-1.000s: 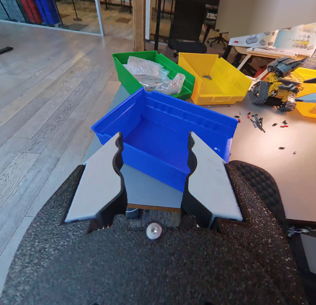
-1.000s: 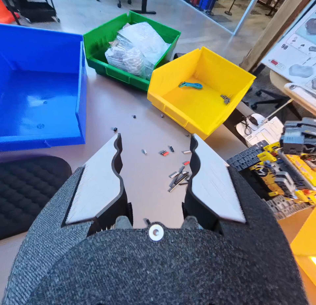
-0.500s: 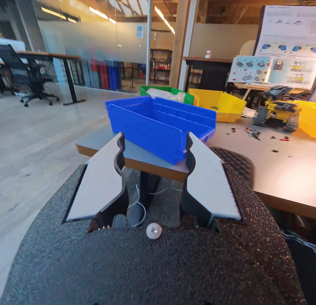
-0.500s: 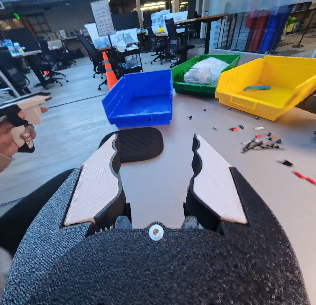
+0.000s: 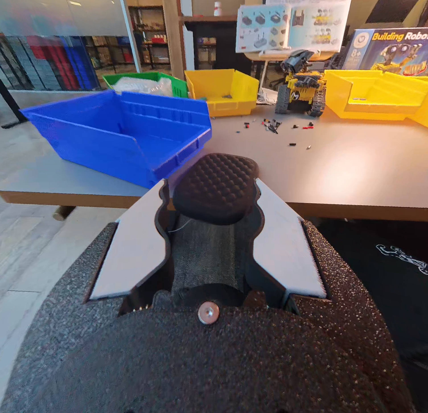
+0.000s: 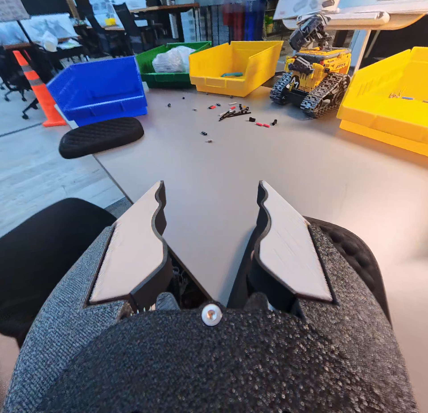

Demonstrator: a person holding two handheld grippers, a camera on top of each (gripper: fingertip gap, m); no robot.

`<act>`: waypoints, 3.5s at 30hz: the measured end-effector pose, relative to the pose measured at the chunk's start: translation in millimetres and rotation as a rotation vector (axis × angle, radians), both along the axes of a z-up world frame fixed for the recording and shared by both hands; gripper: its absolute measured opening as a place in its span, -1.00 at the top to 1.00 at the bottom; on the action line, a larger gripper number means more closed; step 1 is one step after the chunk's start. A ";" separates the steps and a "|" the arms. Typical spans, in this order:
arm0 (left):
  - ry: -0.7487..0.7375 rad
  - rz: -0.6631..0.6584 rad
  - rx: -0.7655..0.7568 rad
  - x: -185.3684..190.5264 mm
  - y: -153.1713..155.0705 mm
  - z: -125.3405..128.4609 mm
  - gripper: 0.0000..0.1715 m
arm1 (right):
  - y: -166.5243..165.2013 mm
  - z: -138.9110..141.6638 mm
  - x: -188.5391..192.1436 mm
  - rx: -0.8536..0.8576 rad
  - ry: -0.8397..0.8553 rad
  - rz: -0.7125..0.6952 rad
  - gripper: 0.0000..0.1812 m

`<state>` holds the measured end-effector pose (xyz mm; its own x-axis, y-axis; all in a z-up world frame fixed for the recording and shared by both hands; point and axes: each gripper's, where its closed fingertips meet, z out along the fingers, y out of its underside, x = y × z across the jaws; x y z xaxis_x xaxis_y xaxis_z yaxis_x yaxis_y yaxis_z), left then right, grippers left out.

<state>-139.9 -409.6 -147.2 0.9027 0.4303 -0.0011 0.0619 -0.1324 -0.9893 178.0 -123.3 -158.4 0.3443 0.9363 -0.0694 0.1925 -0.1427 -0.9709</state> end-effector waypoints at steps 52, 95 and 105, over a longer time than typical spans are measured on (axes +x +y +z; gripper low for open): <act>0.105 -0.248 -0.530 -165.0 179.3 -61.9 0.21 | 131.9 89.2 -165.6 0.296 0.014 0.140 0.33; -0.157 -0.671 0.064 -3.0 386.0 67.7 0.16 | 176.0 30.1 -104.5 0.129 0.136 0.027 0.33; 0.001 -0.816 0.053 33.9 398.3 61.8 0.22 | 155.2 46.2 -136.9 0.105 0.225 0.143 0.91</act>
<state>-106.0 -11.4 -85.4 0.9317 -0.3632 -0.0003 -0.0346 -0.0881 -0.9955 41.1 31.9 -112.2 0.1950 0.9804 -0.0295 -0.0185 -0.0264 -0.9995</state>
